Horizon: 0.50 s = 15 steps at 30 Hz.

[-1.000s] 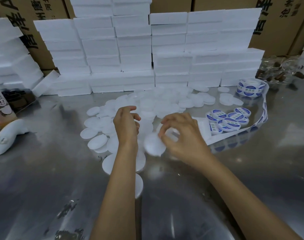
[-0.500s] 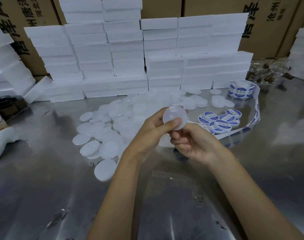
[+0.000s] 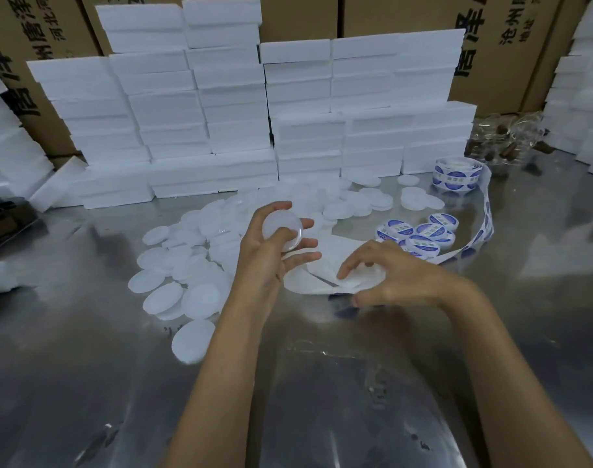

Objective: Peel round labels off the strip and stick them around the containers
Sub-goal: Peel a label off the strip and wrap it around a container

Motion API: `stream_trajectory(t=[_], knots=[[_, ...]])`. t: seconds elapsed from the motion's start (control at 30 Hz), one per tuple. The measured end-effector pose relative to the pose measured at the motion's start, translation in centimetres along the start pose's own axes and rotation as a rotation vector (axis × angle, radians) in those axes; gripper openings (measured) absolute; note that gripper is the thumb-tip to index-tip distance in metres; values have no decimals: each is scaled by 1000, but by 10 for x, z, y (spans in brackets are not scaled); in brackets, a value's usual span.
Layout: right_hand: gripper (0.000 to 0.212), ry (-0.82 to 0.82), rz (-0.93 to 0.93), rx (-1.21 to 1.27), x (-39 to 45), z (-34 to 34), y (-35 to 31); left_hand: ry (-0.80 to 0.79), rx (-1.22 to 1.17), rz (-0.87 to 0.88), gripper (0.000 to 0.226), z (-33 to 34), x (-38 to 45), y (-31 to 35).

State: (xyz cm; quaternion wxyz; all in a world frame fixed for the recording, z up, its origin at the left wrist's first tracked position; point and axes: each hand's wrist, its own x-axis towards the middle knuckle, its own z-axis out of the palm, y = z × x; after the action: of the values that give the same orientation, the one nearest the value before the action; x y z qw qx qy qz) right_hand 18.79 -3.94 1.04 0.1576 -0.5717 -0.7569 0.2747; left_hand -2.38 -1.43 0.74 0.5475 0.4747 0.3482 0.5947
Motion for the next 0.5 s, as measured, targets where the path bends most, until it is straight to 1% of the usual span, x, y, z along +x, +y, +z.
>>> stream_trajectory(t=[0.07,0.1,0.17,0.2,0.27,0.33,0.43,0.5], knots=[[15,109,6,-62,8,9,-1,-5,27,4,33,0,0,-1],[8,173,14,-1,11,10,-1,-6,42,9,30,0,0,-1],[5,265,30,217,14,9,0,6,79,28,27,1,-1,-1],[5,287,39,310,14,7,0,14,96,43,28,2,-1,-1],[4,280,52,441,12,5,-1,12,151,75,36,4,-2,-3],[5,232,22,527,10,3,-1,-19,218,85,41,7,-4,-5],[6,175,-37,593,7,1,-3,-57,221,46,38,10,-6,-9],[9,199,-60,614,8,2,-4,-72,213,21,33,12,-7,-9]])
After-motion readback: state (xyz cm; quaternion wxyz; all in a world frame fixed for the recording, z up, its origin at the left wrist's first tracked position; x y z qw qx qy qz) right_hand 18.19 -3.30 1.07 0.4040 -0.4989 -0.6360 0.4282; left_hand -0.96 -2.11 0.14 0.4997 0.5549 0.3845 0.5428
